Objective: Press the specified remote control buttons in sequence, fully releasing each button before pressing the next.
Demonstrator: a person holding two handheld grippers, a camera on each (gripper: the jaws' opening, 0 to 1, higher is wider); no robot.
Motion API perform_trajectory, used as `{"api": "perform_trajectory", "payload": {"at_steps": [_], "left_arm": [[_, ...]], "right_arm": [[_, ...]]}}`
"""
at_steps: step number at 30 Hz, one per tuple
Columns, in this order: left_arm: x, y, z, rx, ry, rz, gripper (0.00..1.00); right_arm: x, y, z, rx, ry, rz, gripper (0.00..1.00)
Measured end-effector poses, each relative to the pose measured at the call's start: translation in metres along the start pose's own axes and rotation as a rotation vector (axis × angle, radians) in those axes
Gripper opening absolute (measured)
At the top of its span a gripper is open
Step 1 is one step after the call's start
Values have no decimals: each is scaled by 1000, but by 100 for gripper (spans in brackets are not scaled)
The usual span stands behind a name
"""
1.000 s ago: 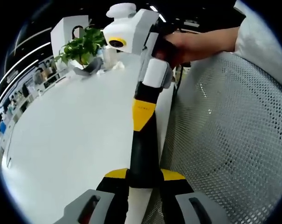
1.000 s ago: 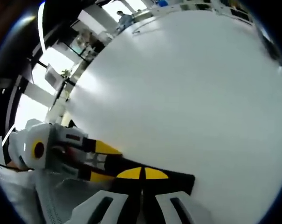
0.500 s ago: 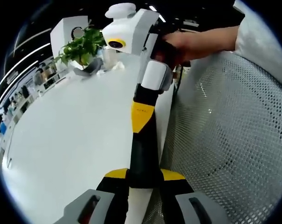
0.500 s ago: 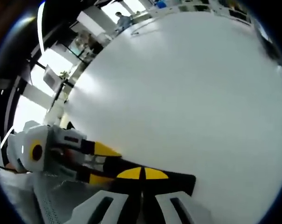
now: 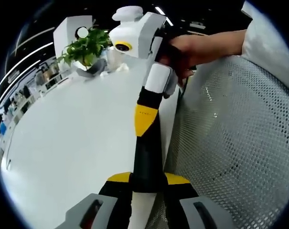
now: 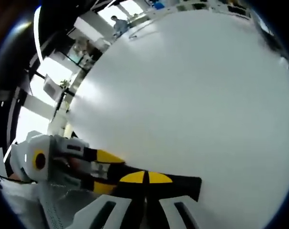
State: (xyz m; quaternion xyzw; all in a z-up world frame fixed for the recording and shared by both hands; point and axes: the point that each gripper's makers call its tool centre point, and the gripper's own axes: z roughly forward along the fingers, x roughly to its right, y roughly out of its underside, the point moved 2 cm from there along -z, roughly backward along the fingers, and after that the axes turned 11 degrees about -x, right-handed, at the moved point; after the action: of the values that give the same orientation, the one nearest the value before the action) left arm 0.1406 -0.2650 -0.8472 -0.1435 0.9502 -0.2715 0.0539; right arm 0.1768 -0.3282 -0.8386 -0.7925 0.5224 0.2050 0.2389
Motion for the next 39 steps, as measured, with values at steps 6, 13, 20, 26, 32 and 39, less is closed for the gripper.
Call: {"api": "perform_trajectory", "payload": {"at_steps": [6,13,20,26,32,39], "left_arm": [[0,0,0,-2,-3,12,24],[0,0,1,-6,-9,26,24],[0,0,1,-6,-9,20,24],[0,0,1,-4,-10,16,24],[1,0,1,-3,-10,15,24],[0,0,1,-3,-10,19,24]], "right_arm": [[-1,0,0,-15,-14,26,0],[0,4,-3,-57,-25,82,0],[-1,8,-5,-79,-34,120,0],[-8,13,-6,-112,-84,134,0],[-5,16,-3,-128,-36,96,0],[-4,15,-2,-131,-44,97,0]]}}
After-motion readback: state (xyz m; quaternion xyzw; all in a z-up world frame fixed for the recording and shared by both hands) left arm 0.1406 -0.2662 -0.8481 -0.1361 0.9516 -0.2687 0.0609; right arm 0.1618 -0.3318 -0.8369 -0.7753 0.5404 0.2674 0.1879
